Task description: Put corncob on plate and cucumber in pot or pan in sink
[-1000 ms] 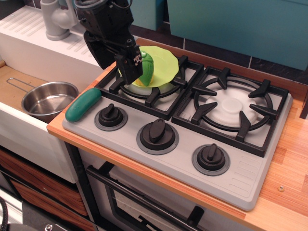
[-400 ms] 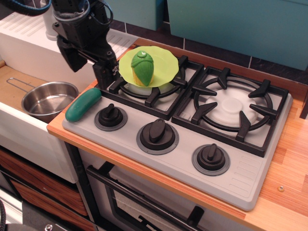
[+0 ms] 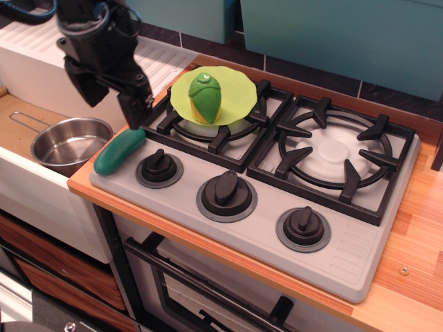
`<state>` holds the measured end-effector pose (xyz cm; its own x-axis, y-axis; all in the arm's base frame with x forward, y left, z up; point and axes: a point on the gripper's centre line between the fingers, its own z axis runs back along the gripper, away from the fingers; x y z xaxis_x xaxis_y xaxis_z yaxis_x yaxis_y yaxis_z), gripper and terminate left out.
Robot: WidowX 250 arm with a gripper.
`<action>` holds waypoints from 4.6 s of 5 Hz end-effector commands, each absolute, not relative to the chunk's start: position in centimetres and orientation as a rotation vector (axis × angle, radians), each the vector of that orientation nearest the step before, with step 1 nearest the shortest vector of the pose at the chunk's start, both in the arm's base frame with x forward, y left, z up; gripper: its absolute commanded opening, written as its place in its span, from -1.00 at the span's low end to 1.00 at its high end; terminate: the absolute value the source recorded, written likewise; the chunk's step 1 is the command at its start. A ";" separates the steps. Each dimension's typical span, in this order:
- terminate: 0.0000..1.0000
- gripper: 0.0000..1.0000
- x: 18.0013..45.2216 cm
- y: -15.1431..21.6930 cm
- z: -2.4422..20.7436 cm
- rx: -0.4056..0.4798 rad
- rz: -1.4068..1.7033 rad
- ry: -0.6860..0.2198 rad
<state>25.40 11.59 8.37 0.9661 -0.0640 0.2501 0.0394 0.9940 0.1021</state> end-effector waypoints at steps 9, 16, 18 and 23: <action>-1.00 1.00 26.2 12.6 3.2 0.142 -0.114 -0.445; -1.00 -1.00 26.7 12.3 3.9 0.076 -0.083 -0.371; -1.00 -1.00 26.4 12.7 6.4 0.101 -0.114 -0.371; -1.00 -1.00 29.6 20.3 5.6 0.115 -0.226 -0.445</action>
<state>29.00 19.76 3.78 0.8940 -0.2235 0.3883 0.1932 0.9743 0.1160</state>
